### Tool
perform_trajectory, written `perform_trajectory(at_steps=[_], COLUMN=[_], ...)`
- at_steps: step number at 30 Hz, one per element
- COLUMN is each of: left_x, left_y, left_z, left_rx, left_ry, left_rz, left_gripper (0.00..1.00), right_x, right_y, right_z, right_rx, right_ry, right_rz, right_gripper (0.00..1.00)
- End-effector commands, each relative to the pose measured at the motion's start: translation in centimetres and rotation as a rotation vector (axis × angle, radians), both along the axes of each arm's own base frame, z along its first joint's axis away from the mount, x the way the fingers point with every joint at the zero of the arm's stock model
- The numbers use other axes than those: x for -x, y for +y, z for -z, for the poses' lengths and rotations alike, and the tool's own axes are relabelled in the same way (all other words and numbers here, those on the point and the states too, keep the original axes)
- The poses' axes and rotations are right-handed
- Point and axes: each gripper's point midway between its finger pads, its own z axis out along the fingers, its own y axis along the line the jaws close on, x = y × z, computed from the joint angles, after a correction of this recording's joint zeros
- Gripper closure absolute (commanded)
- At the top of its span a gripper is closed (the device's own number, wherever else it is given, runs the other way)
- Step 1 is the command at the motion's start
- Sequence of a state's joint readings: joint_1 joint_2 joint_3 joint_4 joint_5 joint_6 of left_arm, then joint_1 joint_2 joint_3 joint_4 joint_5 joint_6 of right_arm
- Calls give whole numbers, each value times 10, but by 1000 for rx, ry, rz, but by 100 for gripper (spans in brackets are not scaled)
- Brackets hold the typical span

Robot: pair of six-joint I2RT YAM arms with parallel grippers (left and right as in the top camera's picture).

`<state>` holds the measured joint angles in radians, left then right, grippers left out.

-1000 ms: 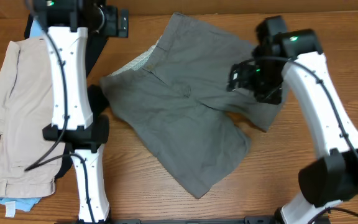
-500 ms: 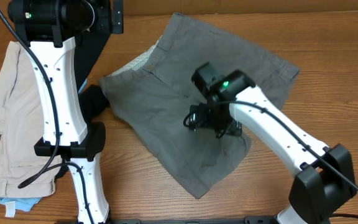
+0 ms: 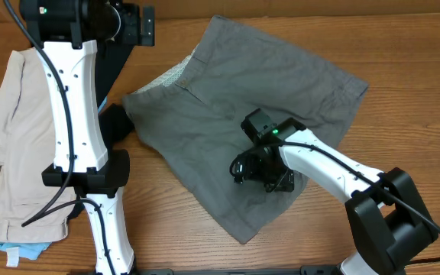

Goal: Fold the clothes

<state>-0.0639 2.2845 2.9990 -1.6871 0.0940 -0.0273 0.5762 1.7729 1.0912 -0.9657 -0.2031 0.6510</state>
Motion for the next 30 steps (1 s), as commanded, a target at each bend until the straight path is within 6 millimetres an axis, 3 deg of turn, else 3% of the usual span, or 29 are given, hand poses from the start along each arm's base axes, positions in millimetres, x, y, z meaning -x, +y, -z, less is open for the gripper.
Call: perform_trajectory(at_steps=[1,13,23,30], left_x=[1,-2,-2,-2], left_y=[-3,-3,-3,-2], left_z=[10,22,22,22], left_rx=[3,1,2,-27], left_ry=[38,69,69,63], left_rz=[12,12,13,52], left_gripper=[0,0,0,0], right_x=[4,-17,-38,-60], right_y=[-17,-94,-187,-211], right_z=[10,25,25,10], right_rx=[-10,-14,-49,-138], right_ry=[36,75,35,-51], right_rz=[63,258,481,488], right_gripper=[0,0,0,0])
